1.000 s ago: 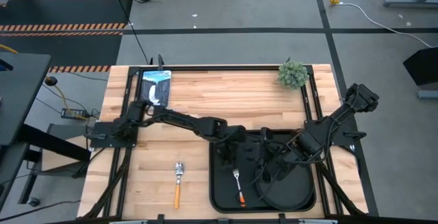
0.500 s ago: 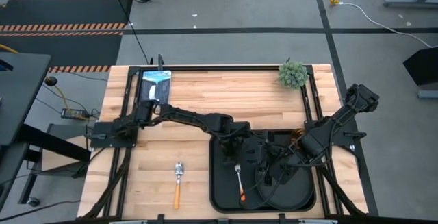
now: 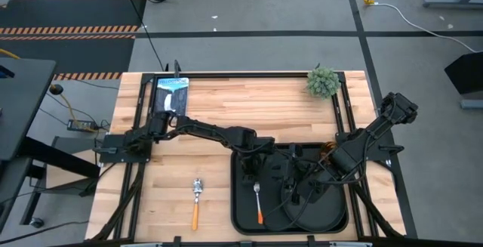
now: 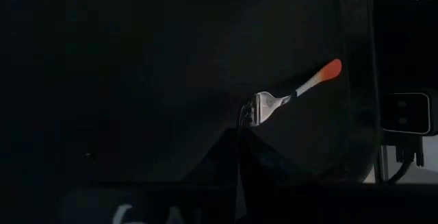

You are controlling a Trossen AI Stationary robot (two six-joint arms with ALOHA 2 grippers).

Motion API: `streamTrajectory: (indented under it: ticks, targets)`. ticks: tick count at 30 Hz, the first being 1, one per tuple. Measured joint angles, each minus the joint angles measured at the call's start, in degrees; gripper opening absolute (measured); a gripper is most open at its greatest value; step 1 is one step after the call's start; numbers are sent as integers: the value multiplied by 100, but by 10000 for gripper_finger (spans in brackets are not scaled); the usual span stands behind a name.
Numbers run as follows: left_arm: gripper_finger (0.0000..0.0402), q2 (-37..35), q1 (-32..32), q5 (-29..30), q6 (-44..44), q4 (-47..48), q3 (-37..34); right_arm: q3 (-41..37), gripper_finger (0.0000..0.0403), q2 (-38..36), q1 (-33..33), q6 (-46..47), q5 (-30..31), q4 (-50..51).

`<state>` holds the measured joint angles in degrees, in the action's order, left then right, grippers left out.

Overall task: Pick and place plate/cup/fork/spoon on tray
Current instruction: Put the orange fork on the black tray

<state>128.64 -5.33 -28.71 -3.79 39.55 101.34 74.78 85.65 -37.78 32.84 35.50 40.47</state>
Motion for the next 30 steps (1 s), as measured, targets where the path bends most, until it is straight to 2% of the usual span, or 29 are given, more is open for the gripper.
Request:
streamTrajectory:
  ticks: [15, 30]
  targets:
    - [16, 4, -15, 23, 430, -30, -4, 0, 134, 0, 0, 2, 77, -9]
    - [74, 13, -169, 611, 527, -36, -9, 0, 134, 2, 0, 22, 75, -11]
